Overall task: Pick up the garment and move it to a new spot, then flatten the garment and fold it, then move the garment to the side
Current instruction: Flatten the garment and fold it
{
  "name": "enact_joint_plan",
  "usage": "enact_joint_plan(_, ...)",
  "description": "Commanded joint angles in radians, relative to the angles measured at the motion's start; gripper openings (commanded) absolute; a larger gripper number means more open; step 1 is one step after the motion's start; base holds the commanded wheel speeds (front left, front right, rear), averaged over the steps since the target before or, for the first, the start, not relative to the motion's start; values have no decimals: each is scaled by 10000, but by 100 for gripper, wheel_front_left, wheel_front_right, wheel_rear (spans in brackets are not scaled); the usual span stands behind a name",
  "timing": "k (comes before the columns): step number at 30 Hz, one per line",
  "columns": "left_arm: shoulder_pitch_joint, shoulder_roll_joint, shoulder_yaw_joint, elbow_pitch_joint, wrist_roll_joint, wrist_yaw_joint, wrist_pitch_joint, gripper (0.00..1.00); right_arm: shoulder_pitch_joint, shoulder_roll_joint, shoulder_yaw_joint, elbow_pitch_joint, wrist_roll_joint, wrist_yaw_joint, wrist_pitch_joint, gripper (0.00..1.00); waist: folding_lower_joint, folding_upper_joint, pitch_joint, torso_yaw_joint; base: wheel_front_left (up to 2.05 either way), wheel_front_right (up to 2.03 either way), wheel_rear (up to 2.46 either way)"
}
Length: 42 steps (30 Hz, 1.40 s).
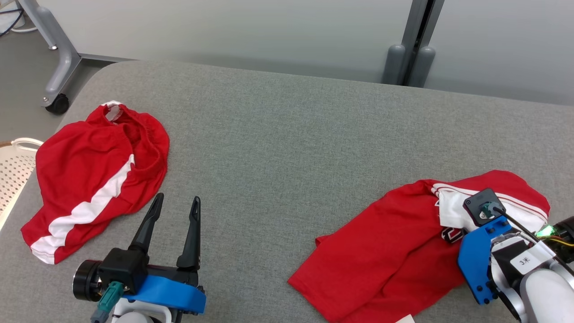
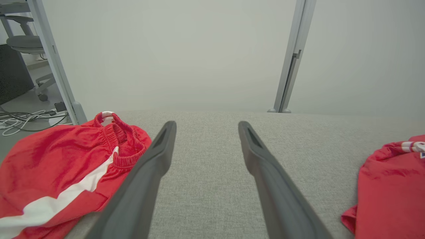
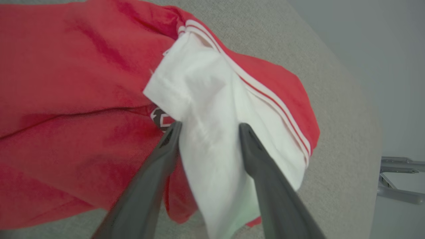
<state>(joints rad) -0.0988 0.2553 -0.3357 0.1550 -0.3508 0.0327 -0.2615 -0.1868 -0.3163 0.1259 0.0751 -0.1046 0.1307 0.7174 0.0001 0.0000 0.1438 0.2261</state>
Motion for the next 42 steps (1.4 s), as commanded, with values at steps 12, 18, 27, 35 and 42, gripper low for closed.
enact_joint_plan(12,-98,13,132,-85,54,-28,-50,100,-1076,427,-843,-603,199,1,-700,0,-1,0,149,42,0,0,0)
enact_joint_plan(18,-316,-40,115,-135,88,-119,-49,100,-2728,638,-1069,508,381,0,-1130,0,-1,0,464,159,0,0,0)
enact_joint_plan(27,-424,-227,84,62,189,-206,-50,100,-4086,1004,-1570,2978,-230,0,-3186,100,-1,0,466,378,0,0,0)
enact_joint_plan(35,-74,-143,217,63,226,-112,-50,100,-2679,1371,-1970,1989,302,1,-5079,100,-1,0,-37,-71,0,0,0)
enact_joint_plan(42,119,-75,175,23,241,-144,-50,100,-370,2338,-2728,132,1062,1,-7132,100,-1,0,-396,-700,0,0,0)
